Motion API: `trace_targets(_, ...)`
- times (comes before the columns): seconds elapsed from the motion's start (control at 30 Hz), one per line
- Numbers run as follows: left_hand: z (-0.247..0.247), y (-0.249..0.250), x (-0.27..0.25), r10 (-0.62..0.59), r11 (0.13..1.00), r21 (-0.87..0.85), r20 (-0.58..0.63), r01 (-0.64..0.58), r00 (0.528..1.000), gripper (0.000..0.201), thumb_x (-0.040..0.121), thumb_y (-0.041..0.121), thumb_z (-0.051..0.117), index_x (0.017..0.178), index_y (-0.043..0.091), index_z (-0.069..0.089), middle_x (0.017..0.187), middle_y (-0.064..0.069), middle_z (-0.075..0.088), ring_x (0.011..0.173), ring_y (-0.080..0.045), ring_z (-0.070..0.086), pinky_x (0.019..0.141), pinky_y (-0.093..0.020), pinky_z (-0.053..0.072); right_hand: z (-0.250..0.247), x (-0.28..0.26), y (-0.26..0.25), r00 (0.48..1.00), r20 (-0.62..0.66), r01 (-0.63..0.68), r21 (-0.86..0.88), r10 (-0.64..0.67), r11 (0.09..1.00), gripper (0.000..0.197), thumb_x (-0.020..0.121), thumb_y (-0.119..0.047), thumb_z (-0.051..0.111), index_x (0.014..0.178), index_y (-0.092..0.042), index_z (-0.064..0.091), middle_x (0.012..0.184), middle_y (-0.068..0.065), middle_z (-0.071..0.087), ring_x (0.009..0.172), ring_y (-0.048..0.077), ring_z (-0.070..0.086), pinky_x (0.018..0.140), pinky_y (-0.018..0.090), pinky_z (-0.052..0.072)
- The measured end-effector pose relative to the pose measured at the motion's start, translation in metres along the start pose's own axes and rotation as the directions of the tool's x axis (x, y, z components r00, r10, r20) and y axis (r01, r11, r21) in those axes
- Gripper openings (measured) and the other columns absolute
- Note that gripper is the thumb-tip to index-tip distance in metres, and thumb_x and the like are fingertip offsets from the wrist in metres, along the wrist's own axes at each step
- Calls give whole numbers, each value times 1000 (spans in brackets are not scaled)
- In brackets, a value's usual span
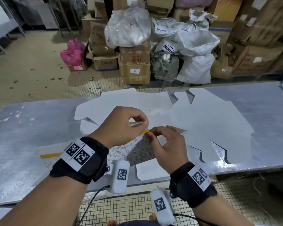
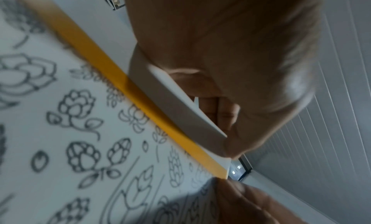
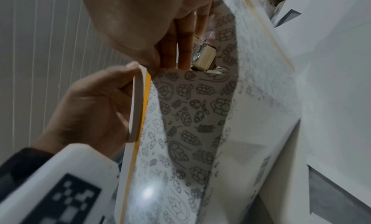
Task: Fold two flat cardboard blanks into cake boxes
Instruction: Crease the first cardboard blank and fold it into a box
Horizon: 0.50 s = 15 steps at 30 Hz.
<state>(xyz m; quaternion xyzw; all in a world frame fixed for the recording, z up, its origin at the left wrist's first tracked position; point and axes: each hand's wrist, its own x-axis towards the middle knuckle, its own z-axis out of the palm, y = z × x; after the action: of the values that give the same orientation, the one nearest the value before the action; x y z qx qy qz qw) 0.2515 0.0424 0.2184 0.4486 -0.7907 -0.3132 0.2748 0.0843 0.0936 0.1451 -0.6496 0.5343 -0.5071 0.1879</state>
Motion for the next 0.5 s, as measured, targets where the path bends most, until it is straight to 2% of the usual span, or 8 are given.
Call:
trace_targets(0.07, 2, -2, 0, 30, 999, 18, -8, -29, 1000, 11, 87, 11, 71, 79, 18, 74, 81, 10, 72, 86, -6, 66, 77, -8, 44, -2, -1, 1, 1000, 20, -5, 1, 5, 1000, 8, 89, -28, 68, 82, -25, 72, 79, -19, 69, 83, -3, 61, 98, 33, 41)
trace_targets(0.17, 3, -4, 0, 34, 999, 24, -53, -33, 998, 12, 86, 9, 71, 78, 18, 73, 80, 11, 71, 83, -5, 65, 75, -6, 42, -3, -5, 11, 995, 98, 52, -151, -38, 987, 4, 87, -30, 74, 85, -29, 72, 80, -28, 65, 83, -1, 62, 107, 33, 32)
trace_targets(0.23, 3, -5, 0, 22, 1000, 15, -46, -22, 999, 12, 87, 10, 71, 78, 18, 74, 81, 10, 71, 83, -4, 65, 75, -3, 39, -1, -9, 18, 990, 134, 69, -217, -40, 974, 8, 84, -22, 78, 84, -28, 72, 80, -25, 66, 80, 0, 61, 109, 36, 30)
trace_targets(0.37, 5, -6, -4, -15, 1000, 19, 47, 14, 999, 4, 88, 21, 74, 85, 23, 74, 86, 11, 72, 87, -1, 64, 75, -2, 37, -1, -14, 25, 992, 120, 52, -206, -28, 977, 18, 81, -12, 78, 76, -27, 71, 75, -17, 70, 72, 3, 60, 106, 36, 32)
trace_targets(0.43, 7, -7, -5, -29, 999, 33, 54, 28, 998, 2, 87, 23, 76, 86, 24, 75, 85, 12, 73, 86, -1, 64, 74, -2, 37, -1, -16, 27, 993, 111, 53, -220, -29, 974, 15, 83, -15, 78, 78, -29, 72, 76, -18, 71, 74, 1, 61, 107, 35, 32)
trace_targets(0.5, 9, -8, -5, -24, 999, 44, 18, 23, 1000, 8, 86, 17, 76, 80, 21, 75, 80, 11, 72, 82, -2, 64, 73, -2, 37, -3, -17, 29, 990, 140, 44, -234, -11, 971, 3, 86, -31, 74, 84, -29, 74, 80, -19, 72, 78, 0, 61, 110, 35, 29)
